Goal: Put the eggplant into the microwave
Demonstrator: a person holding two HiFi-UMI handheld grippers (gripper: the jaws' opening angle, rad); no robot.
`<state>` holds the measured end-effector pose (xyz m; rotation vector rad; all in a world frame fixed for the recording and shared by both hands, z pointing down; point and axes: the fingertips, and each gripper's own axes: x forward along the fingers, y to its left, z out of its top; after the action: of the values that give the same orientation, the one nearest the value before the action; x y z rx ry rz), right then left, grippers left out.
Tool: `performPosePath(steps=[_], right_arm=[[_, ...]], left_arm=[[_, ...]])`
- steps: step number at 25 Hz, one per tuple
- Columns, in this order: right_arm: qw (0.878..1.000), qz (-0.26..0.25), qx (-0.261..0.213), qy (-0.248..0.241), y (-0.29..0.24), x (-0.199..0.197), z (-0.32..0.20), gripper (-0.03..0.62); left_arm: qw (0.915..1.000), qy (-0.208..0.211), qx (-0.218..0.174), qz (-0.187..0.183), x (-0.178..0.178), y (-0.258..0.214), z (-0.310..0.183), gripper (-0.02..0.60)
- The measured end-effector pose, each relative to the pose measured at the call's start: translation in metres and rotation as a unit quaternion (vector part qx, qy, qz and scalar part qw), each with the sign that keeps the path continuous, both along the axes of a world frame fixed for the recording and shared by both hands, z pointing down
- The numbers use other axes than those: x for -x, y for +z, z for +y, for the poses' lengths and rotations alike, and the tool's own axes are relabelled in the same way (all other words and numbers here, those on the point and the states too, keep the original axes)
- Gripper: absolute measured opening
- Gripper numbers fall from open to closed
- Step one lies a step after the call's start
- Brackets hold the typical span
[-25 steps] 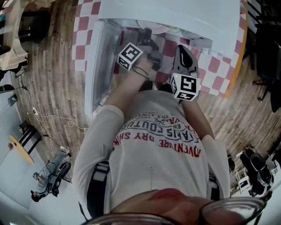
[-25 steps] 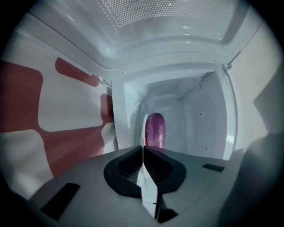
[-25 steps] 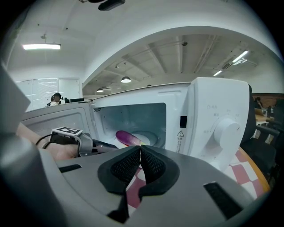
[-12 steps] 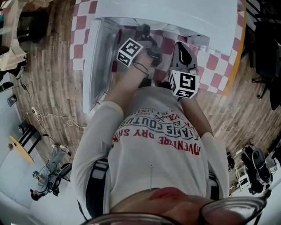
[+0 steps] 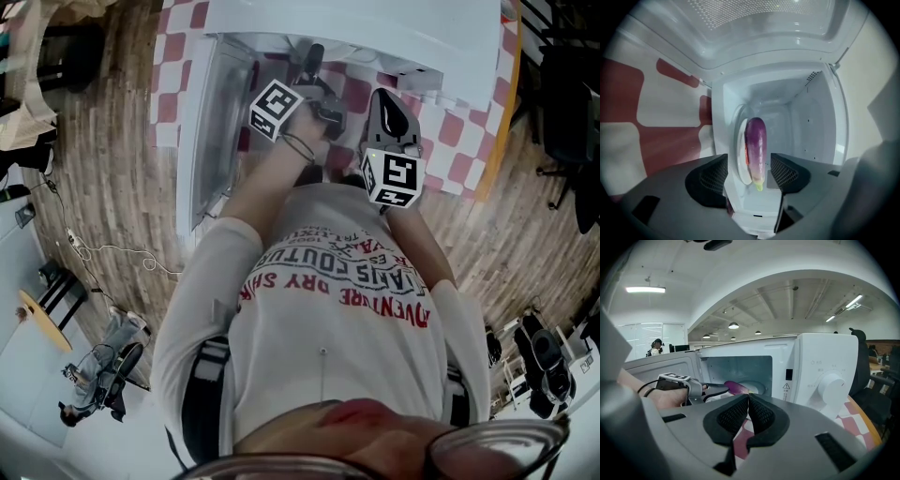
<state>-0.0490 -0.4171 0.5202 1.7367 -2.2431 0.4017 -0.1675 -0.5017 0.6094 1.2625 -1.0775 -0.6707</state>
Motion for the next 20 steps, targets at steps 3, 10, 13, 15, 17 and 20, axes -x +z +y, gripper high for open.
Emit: performPosePath(steps=[3, 10, 13, 15, 17, 20], right_arm=[[1.000, 0.001, 0.000, -0.001, -0.002, -0.001, 0.003, 0.026], [1.000, 0.002, -0.007, -0.006, -0.008, -0.006, 0.010, 0.026], [1.000, -0.001, -0.012, -0.009, -0.013, -0.006, 0.014, 0.026], [1.000, -0.003, -0.016, -0.011, -0.016, -0.006, 0.018, 0.026], [1.000, -0.005, -0.021, -0.015, -0.020, -0.005, 0.021, 0.026], [0.999, -0.008, -0.032, -0.023, -0.028, -0.003, 0.024, 0.026]], left_arm=[[0.9999, 0.000, 0.011, 0.002, 0.001, 0.005, 0.010, 0.282], [0.9997, 0.011, 0.000, -0.020, 0.002, -0.006, 0.029, 0.259], [0.9980, 0.028, -0.004, -0.057, 0.002, -0.017, 0.045, 0.069], [0.9961, 0.042, -0.014, -0.077, 0.000, -0.028, 0.057, 0.031], [0.9928, 0.062, -0.037, -0.095, -0.005, -0.042, 0.067, 0.026], [0.9814, 0.103, -0.082, -0.140, -0.014, -0.069, 0.080, 0.025]])
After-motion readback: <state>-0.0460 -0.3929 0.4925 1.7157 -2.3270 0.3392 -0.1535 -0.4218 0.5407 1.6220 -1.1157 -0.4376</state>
